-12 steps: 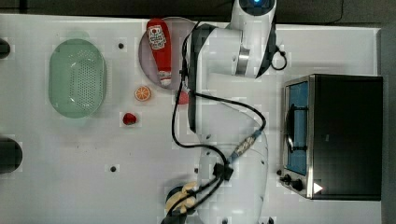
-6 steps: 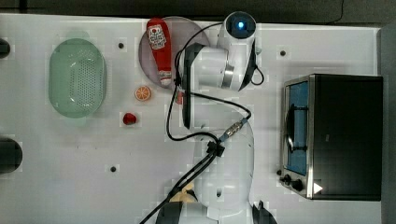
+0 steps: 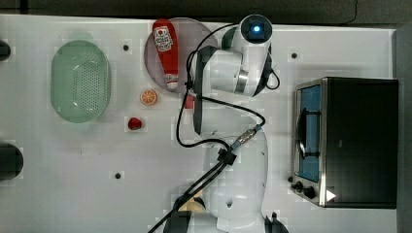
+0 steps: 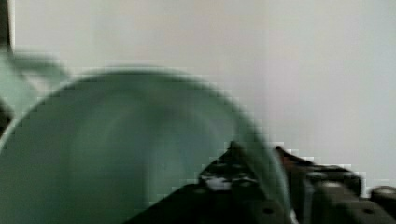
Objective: Drag mug backwards.
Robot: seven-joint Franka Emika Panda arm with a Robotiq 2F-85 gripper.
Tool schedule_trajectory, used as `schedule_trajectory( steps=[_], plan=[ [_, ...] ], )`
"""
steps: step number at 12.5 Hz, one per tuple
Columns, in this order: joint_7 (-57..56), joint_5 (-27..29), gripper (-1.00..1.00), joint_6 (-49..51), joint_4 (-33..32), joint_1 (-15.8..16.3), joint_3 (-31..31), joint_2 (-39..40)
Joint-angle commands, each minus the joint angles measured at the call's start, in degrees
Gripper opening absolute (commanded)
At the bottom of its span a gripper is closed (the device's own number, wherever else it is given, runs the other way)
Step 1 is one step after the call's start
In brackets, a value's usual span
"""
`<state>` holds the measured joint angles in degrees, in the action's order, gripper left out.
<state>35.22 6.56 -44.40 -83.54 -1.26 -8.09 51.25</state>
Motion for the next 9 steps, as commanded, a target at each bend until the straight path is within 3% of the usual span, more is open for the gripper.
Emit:
schedule_trajectory(
  steps=[1, 9],
  plan=[
    [1.19, -0.47, -0.65, 0.18, -2.33, -1.01, 1.01, -4.92],
    [0.77, -0.49, -0.65, -10.71, -29.12, -0.92, 0.98, -19.75]
  ],
)
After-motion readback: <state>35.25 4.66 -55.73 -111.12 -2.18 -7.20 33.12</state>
